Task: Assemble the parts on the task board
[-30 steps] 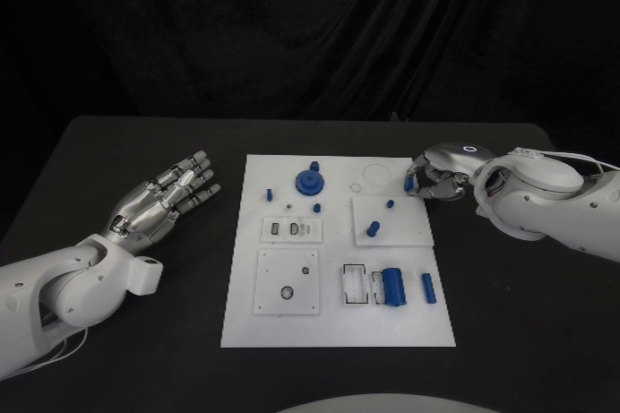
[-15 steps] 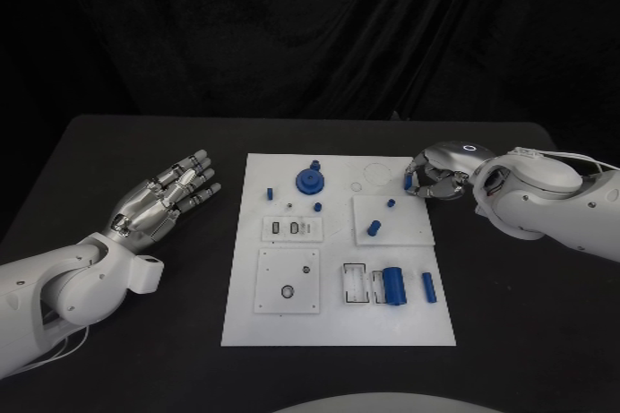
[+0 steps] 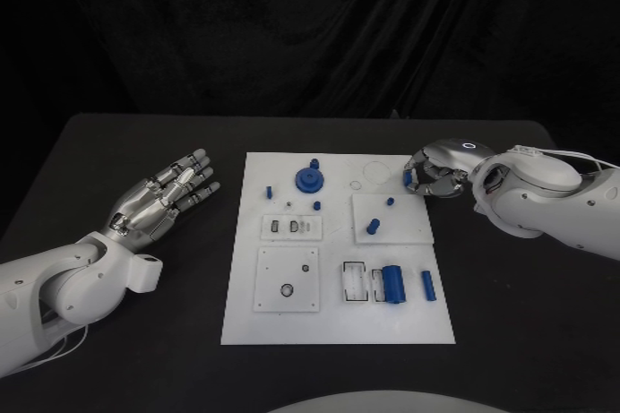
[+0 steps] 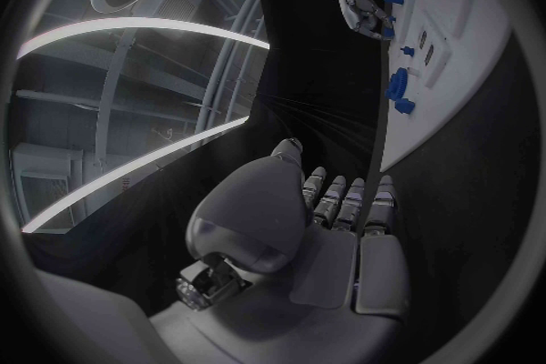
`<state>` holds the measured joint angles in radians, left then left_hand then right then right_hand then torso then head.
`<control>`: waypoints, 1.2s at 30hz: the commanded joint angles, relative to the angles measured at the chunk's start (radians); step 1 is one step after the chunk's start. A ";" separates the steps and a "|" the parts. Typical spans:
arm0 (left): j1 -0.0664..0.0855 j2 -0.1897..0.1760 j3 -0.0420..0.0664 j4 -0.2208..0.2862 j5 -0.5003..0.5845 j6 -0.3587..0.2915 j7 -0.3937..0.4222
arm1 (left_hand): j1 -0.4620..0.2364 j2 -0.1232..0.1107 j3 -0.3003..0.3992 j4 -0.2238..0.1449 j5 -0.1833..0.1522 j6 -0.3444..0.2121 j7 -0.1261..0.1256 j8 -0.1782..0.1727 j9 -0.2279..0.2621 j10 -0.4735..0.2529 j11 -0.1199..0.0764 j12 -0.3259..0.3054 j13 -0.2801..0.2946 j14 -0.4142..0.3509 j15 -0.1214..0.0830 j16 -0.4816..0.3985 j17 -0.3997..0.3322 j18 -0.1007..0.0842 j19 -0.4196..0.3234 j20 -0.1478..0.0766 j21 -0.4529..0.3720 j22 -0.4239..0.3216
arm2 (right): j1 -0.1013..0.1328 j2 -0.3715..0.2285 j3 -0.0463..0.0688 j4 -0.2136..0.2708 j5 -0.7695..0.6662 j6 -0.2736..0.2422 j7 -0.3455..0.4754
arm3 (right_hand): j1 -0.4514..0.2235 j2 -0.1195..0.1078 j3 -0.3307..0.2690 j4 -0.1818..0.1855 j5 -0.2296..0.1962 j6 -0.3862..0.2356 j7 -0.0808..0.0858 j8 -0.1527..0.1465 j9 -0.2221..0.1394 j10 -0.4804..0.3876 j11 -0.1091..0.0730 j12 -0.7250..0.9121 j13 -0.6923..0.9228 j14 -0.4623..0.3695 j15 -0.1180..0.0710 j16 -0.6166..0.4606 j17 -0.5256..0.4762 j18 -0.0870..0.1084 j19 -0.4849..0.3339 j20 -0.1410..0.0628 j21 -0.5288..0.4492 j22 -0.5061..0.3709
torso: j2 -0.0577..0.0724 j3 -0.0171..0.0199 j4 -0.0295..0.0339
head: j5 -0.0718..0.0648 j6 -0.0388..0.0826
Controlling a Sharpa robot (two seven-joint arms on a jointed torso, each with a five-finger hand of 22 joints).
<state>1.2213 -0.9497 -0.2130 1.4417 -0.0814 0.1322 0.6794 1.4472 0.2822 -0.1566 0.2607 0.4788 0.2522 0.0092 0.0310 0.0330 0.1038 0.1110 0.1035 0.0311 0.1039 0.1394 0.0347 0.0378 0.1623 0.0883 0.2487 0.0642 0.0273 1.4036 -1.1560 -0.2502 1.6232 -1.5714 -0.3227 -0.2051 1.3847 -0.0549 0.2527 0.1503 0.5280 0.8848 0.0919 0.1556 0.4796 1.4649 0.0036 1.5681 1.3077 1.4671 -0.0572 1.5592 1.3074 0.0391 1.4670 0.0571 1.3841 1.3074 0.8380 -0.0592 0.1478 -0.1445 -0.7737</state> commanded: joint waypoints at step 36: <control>-0.002 0.002 0.001 0.012 0.000 0.004 0.084 | 0.010 0.002 0.010 -0.003 0.008 -0.007 0.004 0.004 0.001 -0.006 -0.001 0.007 -0.001 -0.001 0.007 0.000 0.001 0.018 -0.001 0.008 -0.002 0.000 | -0.041 0.131 0.002 0.254 -0.197 -0.152 -0.027 | -0.002 -0.017 0.041 -0.034 0.051 0.019 -0.007 0.009 0.029 0.106 -0.009 0.003 0.263 0.104 -0.008 0.012 0.263 0.004 0.016 -0.010 0.012 0.205 | 0.000 -0.0005 0.0004 | -0.001 0.003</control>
<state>1.2209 -0.9502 -0.2130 1.4504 -0.0815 0.1322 0.6794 1.4472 0.2823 -0.1538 0.2579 0.4828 0.2486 0.0127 0.0310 0.0329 0.1038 0.1110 0.1075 0.0311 0.1039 0.1394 0.0347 0.0374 0.1622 0.0883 0.2487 0.0642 0.0273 1.3713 -1.0323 -0.2489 1.8843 -1.6974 -0.4691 -0.1962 1.3829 -0.0597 0.2898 0.1183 0.5754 0.8966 0.0851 0.1599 0.5012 1.4686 -0.0001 1.5681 1.3074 1.4670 -0.0572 1.5658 1.3074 0.0391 1.4635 0.0536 1.3941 1.3073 0.8379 -0.0601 0.1487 -0.1452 -0.7703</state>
